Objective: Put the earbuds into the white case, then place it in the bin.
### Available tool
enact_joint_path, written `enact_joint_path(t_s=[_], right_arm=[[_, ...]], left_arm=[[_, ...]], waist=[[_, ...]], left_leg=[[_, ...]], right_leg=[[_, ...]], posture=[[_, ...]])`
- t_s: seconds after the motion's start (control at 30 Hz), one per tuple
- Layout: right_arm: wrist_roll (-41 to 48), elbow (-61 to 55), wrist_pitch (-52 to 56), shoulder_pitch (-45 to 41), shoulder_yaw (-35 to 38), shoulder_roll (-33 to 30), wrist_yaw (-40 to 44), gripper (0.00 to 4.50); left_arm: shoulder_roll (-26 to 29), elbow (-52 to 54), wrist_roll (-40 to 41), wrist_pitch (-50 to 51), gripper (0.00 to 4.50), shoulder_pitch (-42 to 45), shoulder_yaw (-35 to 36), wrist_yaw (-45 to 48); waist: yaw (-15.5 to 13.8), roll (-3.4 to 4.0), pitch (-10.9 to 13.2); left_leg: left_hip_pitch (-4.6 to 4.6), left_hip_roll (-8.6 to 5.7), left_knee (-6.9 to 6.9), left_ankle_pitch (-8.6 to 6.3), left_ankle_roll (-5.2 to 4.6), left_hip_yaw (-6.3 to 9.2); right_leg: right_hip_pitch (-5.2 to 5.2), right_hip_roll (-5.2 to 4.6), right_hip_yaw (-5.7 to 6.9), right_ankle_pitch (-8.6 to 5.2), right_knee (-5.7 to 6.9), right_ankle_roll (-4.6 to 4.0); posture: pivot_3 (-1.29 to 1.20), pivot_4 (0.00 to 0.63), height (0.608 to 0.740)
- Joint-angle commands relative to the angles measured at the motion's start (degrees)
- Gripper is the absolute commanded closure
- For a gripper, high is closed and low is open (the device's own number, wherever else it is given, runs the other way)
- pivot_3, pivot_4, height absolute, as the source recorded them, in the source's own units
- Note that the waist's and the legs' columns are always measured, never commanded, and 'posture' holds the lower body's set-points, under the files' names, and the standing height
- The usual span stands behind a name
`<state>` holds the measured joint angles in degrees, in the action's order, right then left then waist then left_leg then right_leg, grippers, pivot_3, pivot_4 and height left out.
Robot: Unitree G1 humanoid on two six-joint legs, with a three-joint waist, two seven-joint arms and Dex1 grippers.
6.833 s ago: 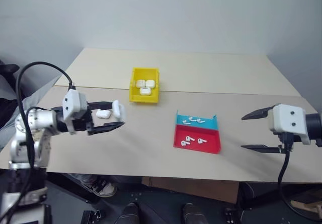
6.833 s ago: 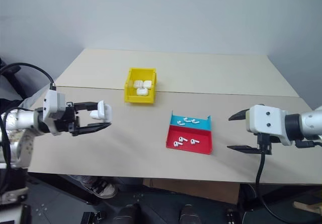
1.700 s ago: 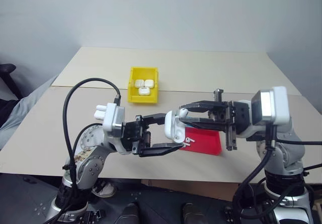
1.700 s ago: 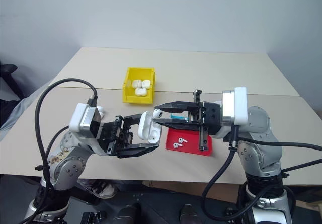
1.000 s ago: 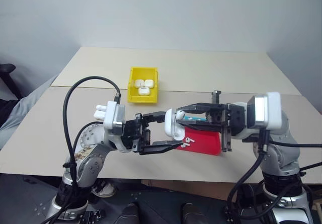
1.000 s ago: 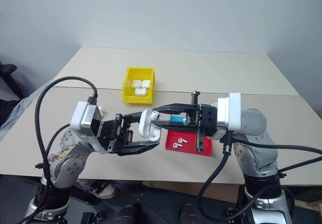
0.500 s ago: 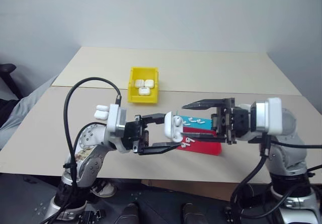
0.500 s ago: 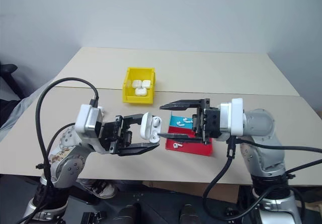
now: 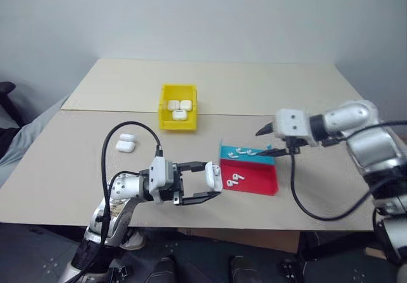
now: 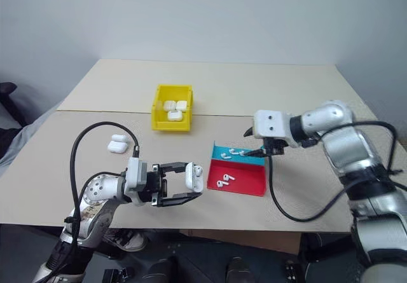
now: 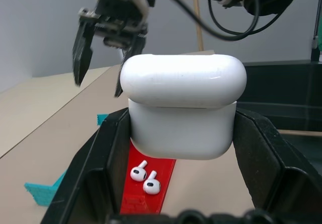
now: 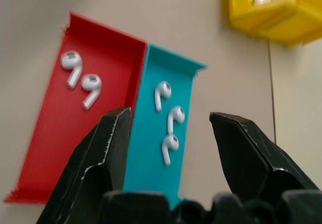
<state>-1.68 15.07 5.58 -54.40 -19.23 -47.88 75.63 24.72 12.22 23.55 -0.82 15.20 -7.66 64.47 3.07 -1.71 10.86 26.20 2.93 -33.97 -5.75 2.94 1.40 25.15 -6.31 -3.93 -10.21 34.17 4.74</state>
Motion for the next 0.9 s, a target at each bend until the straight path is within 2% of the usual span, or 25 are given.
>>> enact_joint_path(t_s=[0.03, 0.13, 0.27, 0.4, 0.57, 0.9], right_arm=[[-5.3, 10.2, -0.4, -6.8, -2.9, 3.6, 0.2, 1.47], [-7.6, 20.8, -1.5, -12.7, -4.7, 6.5, 2.9, 1.47], [-11.0, 32.0, -9.1, -17.6, -6.8, 9.0, 4.5, 1.47], [-14.7, 40.0, -13.1, -19.4, -8.4, 12.3, 2.3, 1.47], [-16.8, 46.5, -15.1, -20.8, -8.4, 15.6, 1.3, 1.47], [-19.0, 52.9, -17.0, -21.9, -7.5, 18.2, -1.8, 1.47]], left_arm=[[-0.9, 2.2, -1.2, -1.9, 1.74, -0.7, -0.2, -2.5], [-1.2, 3.7, -2.0, -2.3, 1.74, -1.9, -0.7, -3.7], [-1.1, 6.4, -3.8, -3.1, 1.74, -3.9, -1.5, -5.9], [-1.8, 8.4, -5.0, -3.2, 1.74, -6.0, -2.1, -8.8], [-2.2, 9.5, -7.0, -3.7, 1.74, -8.1, -3.3, -11.5], [-1.3, 11.3, -7.8, -3.4, 1.74, -10.2, -4.0, -13.5]], waist=[[-0.1, 0.0, 0.0], [-0.3, 0.01, 0.0], [-0.6, 0.03, 0.0], [-0.4, 0.03, 0.0], [-0.3, 0.05, 0.0], [-0.2, 0.07, 0.0]], left_leg=[[0.0, 0.0, 0.02, 0.01, 0.0, 0.01], [0.03, -0.02, 0.02, 0.02, 0.01, -0.01], [0.05, -0.02, 0.04, 0.22, -0.29, 0.0], [0.04, -0.01, 0.07, 0.19, -0.25, -0.01], [0.0, -0.01, 0.05, 0.21, -0.25, 0.01], [-0.07, -0.02, 0.04, 0.1, -0.04, 0.01]], right_leg=[[0.01, 0.01, 0.0, 0.0, 0.02, 0.0], [-0.01, 0.0, 0.0, 0.0, -0.01, 0.0], [-0.02, 0.0, 0.01, 0.0, -0.02, 0.0], [-0.02, 0.0, 0.01, 0.0, -0.02, 0.01], [0.02, 0.01, 0.0, 0.01, 0.18, 0.0], [0.05, 0.01, 0.01, 0.0, 0.42, -0.01]], posture=[[0.0, 0.15, 0.74], [0.0, 0.15, 0.74], [0.0, 0.15, 0.74], [0.0, 0.15, 0.74], [0.0, 0.15, 0.74], [0.0, 0.15, 0.74]])
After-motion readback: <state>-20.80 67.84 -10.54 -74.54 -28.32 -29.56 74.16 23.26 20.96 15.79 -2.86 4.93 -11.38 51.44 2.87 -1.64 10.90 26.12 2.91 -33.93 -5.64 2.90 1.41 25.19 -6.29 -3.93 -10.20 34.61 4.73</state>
